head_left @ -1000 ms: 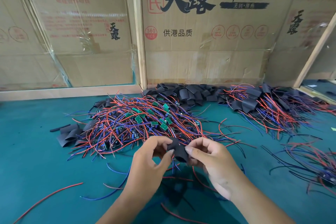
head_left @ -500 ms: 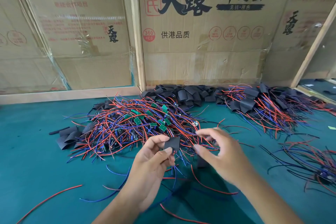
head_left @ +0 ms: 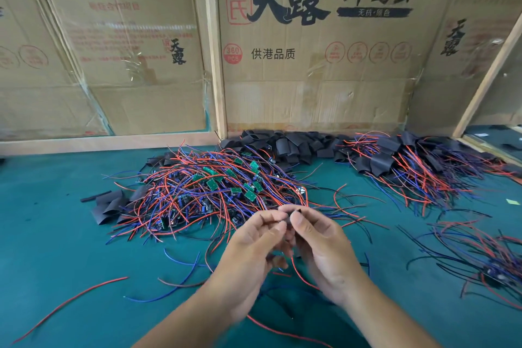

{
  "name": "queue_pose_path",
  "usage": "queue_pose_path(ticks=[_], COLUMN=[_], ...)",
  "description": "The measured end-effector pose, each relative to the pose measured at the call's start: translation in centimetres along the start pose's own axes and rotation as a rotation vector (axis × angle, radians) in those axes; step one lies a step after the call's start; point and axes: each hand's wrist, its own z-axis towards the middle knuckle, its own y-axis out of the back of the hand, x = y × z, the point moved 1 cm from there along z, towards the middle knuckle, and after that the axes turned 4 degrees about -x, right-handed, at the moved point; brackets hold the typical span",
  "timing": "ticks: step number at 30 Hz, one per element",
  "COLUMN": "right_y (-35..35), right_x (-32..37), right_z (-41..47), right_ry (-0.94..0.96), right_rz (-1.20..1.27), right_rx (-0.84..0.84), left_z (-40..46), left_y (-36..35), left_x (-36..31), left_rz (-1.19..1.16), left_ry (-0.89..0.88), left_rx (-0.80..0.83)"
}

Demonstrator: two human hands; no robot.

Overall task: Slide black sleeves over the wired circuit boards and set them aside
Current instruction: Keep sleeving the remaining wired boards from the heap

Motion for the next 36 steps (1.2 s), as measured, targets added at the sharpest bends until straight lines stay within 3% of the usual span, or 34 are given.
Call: queue_pose_path(ticks=[2, 5, 8, 10, 14, 17, 19, 23, 27, 31, 36], right_y=[0.3, 1.4, 2.1, 2.1, 2.2, 2.3, 2.5, 2.9, 3.3, 3.6, 3.3], right_x=[0.6, 1.5, 2.0, 1.8, 1.7, 1.9, 2.0, 2.2, 2.2, 2.0, 1.8], right_z=[0.5, 1.1, 1.3, 1.4, 1.5, 1.4, 1.4, 1.6, 1.9, 2.1, 2.0], right_ry=[0.014, -0.008, -0.058, -0.075, -0.085, -0.098, -0.096, -0.073, -0.044, -0.041, -0.024], right_rz=[0.057, 0.157, 0.235, 0.240, 0.228, 0.226, 0.238, 0.257, 0.224, 0.071, -0.026], right_rx=[-0.074, -0.201, -0.215, -0.213, -0.218, -0.228, -0.236, -0.256, -0.300, -0.342, -0.317], left_z=[1.7, 6.3, 10.7, 12.4, 14.1, 14.1, 13.4, 10.6, 5.3, 1.6, 1.4], left_y=[0.7, 2.7, 4.1, 4.5, 4.4, 4.0, 3.6, 3.1, 3.9, 4.5, 5.1], left_x=[-1.4, -4.7, -6.3, -6.0, -6.4, -7.7, -9.1, -11.7, -10.1, -5.8, -3.8], left_rz=[0.399, 1.330, 1.924, 2.123, 2.246, 2.369, 2.307, 1.954, 1.094, 0.321, 0.061], left_ry=[-0.148, -0.451, -0.416, -0.401, -0.420, -0.547, -0.585, -0.575, -0.519, -0.471, -0.348], left_rx=[-0.040, -0.130, 0.027, 0.124, 0.193, 0.232, 0.161, -0.150, -0.375, -0.495, -0.516])
